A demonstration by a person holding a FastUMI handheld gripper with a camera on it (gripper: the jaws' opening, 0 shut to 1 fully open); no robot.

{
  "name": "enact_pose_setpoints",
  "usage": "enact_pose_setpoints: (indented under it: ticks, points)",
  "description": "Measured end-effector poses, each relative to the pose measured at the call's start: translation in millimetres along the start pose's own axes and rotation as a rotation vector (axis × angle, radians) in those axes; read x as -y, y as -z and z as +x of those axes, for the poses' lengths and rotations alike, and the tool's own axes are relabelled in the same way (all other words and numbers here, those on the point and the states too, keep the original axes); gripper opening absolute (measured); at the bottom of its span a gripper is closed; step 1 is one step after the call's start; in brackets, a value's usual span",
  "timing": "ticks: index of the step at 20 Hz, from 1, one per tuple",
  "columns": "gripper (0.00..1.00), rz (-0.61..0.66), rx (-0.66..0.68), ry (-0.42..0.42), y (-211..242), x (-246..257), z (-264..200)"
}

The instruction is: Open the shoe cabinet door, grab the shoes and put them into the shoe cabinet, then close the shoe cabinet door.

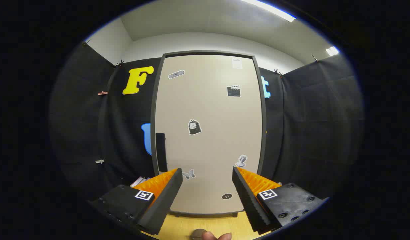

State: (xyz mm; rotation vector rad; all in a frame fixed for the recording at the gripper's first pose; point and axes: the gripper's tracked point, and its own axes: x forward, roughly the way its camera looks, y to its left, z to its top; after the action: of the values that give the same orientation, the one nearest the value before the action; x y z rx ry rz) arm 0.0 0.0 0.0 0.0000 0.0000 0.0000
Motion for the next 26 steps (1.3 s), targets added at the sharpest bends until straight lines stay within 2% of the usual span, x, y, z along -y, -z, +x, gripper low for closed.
enact_pose_setpoints:
  ticks: [17,21,26]
  points:
    - [0.98,0.013,-0.008,0.009,4,-5,8]
    - [0.98,0.045,-0.01,-0.031,-1,-32,20]
    - [0.98,0.082,-0.033,-0.077,6,-76,65]
